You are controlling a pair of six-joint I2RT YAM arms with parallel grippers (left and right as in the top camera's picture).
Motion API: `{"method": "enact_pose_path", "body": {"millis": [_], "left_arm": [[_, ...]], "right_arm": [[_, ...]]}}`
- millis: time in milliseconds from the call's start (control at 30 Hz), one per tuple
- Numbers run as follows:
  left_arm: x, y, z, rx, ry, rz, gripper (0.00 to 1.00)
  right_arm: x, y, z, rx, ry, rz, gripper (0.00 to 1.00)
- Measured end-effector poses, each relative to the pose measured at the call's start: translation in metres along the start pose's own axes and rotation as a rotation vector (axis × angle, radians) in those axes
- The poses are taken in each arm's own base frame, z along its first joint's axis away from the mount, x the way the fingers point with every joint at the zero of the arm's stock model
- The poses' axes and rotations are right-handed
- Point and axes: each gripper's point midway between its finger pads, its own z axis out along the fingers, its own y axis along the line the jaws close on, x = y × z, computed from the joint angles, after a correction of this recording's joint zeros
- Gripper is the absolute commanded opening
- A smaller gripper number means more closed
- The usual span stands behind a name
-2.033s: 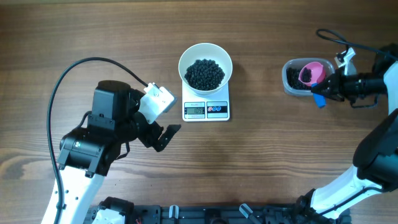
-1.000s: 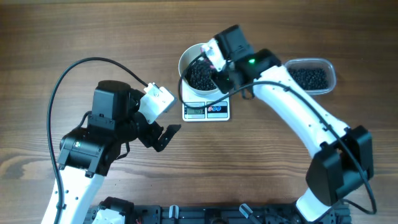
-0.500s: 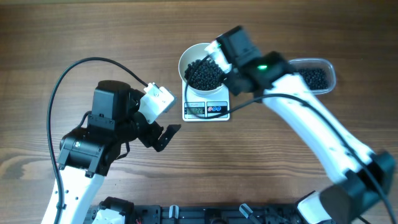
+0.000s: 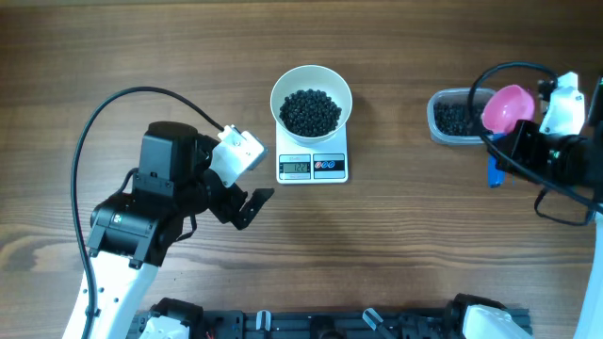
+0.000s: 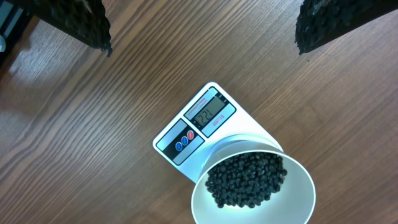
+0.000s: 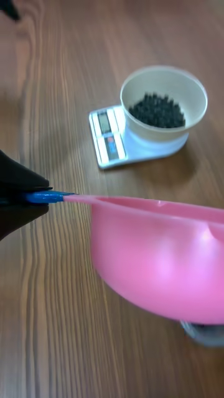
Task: Scoop item into bowl and weigh 150g on scale
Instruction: 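Move the scoop back to the bean tub and lower it in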
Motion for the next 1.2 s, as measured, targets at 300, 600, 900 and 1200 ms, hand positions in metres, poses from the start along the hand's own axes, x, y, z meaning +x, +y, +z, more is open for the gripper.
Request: {"method": "enact_pose_path", "body": {"millis": [300,600,900,1200], "left_arm": [[0.0,0.0,0.0,0.0,0.0,0.0,1.0],[0.0,0.0,0.0,0.0,0.0,0.0,1.0],[0.0,0.0,0.0,0.0,0.0,0.0,1.0],[0.0,0.0,0.0,0.0,0.0,0.0,1.0]], "right_arm": [[-0.034,0.016,-0.003,-0.08,-0.133,-0.007,0.04],[-0.052,0.019,-0.006,-0.103,-0.202,0.064,0.04],[-0.071,0.03,0.065,-0.157,-0.03,0.098,0.04],[-0.049,0.033,0.123,-0.285,0.248,0.11,0.04]]}}
